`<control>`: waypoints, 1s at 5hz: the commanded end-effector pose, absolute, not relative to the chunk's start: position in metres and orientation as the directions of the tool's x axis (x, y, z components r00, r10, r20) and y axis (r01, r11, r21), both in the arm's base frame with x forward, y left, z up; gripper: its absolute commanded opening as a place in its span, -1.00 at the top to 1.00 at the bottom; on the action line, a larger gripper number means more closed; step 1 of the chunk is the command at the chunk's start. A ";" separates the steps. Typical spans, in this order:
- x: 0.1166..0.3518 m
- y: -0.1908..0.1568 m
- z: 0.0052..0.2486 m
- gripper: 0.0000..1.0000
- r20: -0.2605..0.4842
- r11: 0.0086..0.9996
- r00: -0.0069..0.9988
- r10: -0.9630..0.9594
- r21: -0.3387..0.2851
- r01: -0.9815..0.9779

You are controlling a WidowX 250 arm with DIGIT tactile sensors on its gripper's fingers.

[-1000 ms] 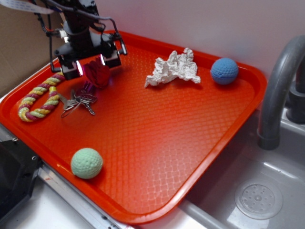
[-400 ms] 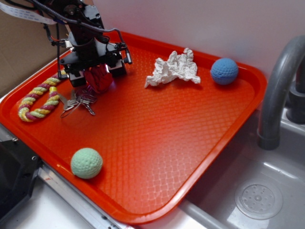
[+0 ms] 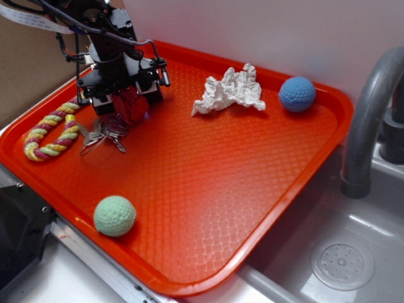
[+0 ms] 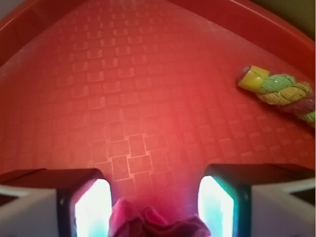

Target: Grab the red paper.

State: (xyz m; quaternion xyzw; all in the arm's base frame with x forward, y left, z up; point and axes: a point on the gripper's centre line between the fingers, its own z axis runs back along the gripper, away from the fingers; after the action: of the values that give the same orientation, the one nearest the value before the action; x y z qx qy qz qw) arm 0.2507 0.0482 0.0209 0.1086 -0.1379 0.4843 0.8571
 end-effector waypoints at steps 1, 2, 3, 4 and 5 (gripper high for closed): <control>0.262 0.068 0.073 1.00 0.326 0.475 0.438 0.838 -0.038 -0.879; 0.271 0.066 0.109 1.00 0.382 0.473 0.409 0.829 -0.088 -0.877; 0.267 0.052 0.145 1.00 0.342 0.539 0.468 0.815 -0.152 -0.828; 0.254 0.026 0.181 1.00 0.280 0.711 0.655 0.702 -0.218 -0.668; 0.236 0.002 0.204 1.00 0.325 0.858 0.794 0.513 -0.225 -0.462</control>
State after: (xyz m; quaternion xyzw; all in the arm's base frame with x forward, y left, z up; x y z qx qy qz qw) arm 0.2361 -0.0144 0.1884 -0.0645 -0.1598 0.2553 0.9514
